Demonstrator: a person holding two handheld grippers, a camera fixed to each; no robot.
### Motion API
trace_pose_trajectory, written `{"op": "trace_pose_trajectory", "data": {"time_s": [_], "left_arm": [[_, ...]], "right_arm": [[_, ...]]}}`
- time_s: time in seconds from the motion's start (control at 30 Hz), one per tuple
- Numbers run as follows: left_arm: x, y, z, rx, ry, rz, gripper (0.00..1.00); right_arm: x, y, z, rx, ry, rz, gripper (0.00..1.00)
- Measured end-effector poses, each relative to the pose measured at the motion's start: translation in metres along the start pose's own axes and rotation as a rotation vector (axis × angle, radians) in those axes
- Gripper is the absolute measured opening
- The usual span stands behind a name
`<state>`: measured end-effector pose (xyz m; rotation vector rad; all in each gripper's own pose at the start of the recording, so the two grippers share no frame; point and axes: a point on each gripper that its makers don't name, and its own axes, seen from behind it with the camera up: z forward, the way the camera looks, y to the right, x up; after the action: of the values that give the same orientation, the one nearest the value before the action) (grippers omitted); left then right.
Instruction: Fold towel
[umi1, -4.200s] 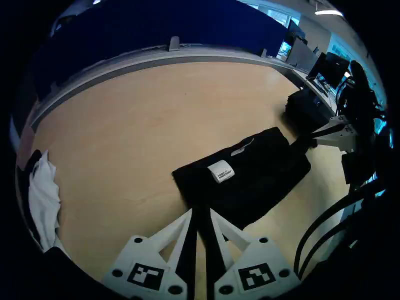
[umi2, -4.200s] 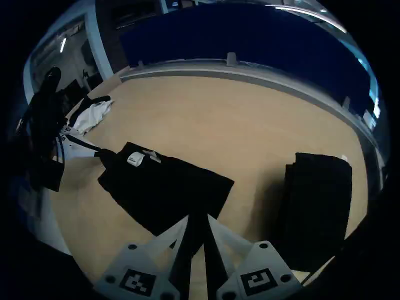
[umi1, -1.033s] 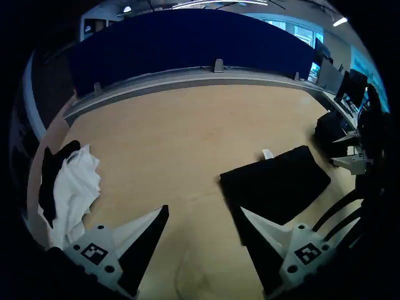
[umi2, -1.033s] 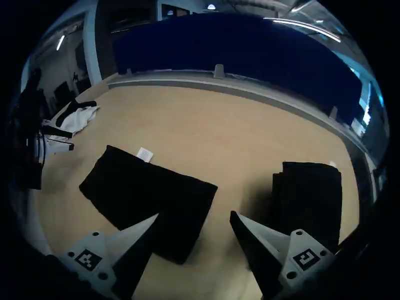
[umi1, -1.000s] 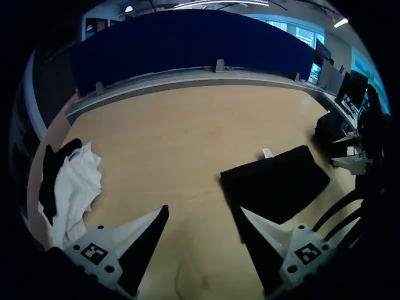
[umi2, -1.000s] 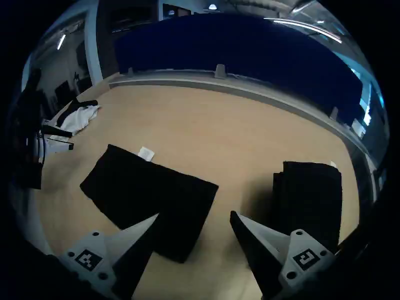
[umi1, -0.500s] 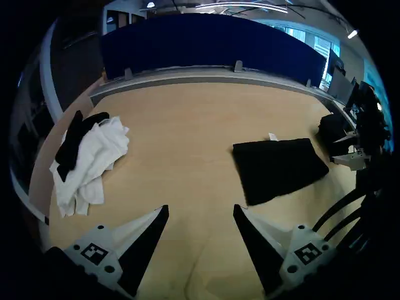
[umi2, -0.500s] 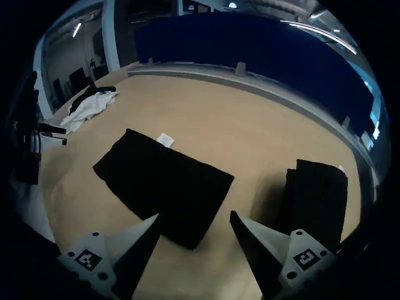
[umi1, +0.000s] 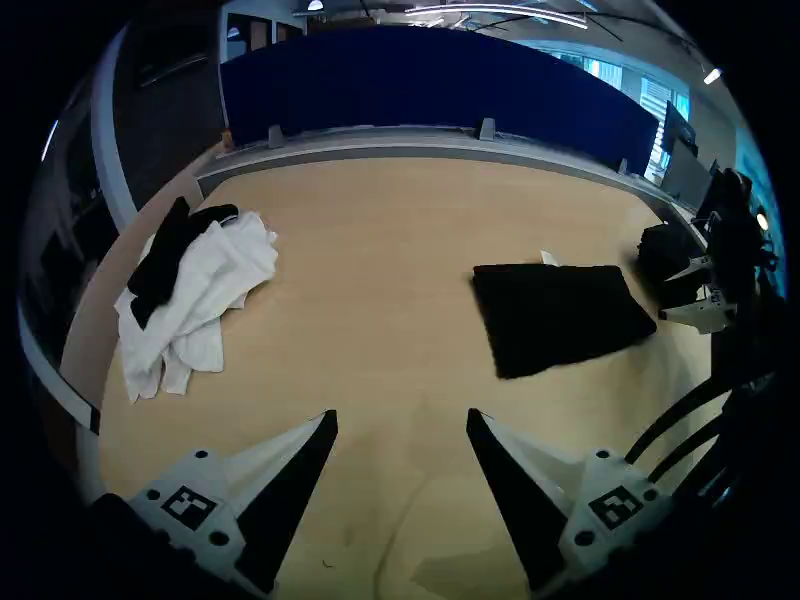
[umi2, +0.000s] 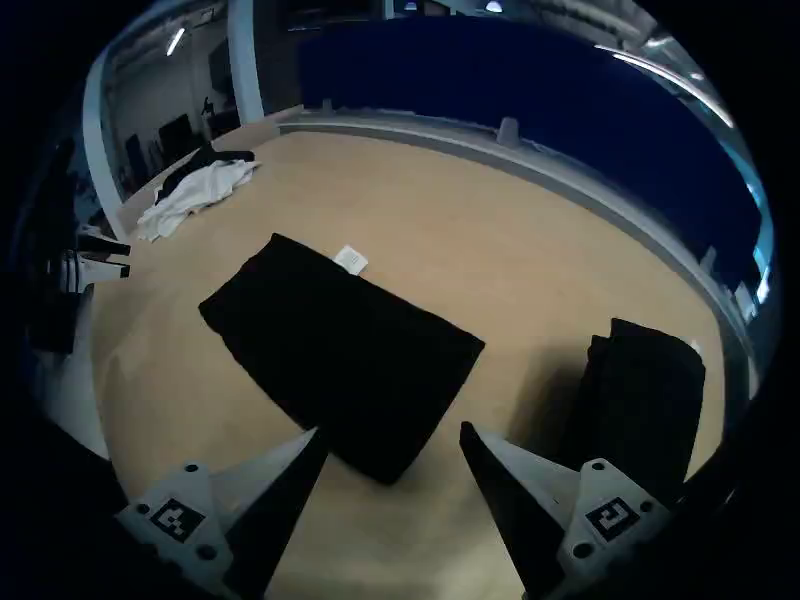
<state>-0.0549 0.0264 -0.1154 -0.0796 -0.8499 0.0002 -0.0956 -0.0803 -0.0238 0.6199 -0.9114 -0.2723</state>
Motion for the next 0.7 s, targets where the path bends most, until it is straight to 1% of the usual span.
{"op": "trace_pose_trajectory", "data": {"time_s": [0.2,0.37,0.47,0.6,0.7], "left_arm": [[-0.004,-0.001,-0.008,0.004,-0.001,0.004,0.96],[-0.009,-0.002,-0.013,0.009,-0.004,0.009,0.96],[-0.013,-0.002,-0.015,0.01,-0.011,0.006,0.96],[-0.017,-0.002,-0.017,0.01,-0.02,0.001,0.96],[-0.018,-0.002,-0.016,0.008,-0.021,0.001,0.96]], "right_arm": [[-0.016,-0.005,0.004,0.026,-0.044,-0.039,0.99],[-0.033,-0.008,0.01,0.045,-0.092,-0.061,0.95],[-0.041,-0.011,0.014,0.061,-0.116,-0.068,0.89],[-0.047,-0.012,0.017,0.077,-0.14,-0.074,0.76],[-0.05,-0.011,0.018,0.076,-0.151,-0.078,0.63]]}}
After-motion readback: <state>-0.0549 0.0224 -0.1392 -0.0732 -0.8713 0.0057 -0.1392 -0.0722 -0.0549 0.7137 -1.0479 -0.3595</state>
